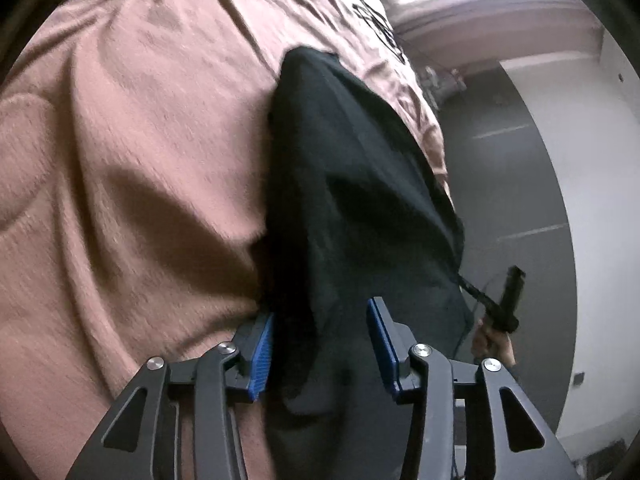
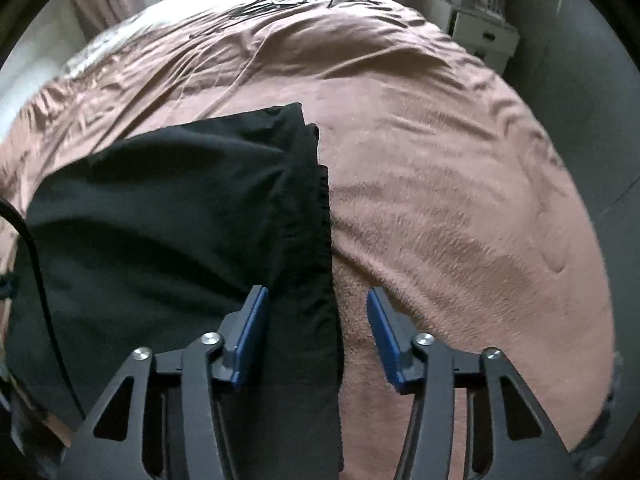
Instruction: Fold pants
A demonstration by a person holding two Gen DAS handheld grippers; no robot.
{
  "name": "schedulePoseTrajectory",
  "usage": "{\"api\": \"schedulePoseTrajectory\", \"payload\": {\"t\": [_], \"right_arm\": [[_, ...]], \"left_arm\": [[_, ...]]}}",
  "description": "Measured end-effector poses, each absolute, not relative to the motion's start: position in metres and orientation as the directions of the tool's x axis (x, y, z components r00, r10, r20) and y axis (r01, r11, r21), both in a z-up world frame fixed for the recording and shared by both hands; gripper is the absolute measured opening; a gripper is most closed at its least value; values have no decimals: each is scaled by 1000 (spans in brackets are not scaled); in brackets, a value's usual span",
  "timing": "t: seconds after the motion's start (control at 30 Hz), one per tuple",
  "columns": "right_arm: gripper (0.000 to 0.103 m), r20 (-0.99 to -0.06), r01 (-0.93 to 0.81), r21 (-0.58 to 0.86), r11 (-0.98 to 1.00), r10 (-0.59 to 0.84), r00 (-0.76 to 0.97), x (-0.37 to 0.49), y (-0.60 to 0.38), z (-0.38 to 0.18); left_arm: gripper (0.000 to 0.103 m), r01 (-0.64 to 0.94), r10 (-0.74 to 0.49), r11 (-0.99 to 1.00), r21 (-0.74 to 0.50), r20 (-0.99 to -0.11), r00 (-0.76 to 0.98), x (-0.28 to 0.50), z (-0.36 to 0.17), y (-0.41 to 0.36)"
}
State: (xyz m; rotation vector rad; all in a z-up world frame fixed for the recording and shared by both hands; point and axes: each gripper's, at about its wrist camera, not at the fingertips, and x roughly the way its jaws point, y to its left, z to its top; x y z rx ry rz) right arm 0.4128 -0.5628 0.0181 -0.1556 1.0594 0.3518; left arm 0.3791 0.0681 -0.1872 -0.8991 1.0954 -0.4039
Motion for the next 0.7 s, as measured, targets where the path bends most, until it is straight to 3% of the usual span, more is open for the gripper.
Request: {"api": "schedulePoseTrajectory", "payload": {"t": [0.07, 0.13, 0.7], "right_arm": [[41, -873, -355, 96, 930, 250, 419, 416, -570, 15], [31, -867, -354, 159, 922, 302, 397, 417, -577, 13], [22, -852, -332, 216, 918, 343, 395, 399, -556, 9]], "left_arm": [[11, -158, -670, 608, -778, -610, 424, 377, -192, 66], [6, -163, -685, 574, -802, -580, 441, 374, -195, 70], [3, -154, -617, 615, -773, -594, 516, 362, -159, 91]]}}
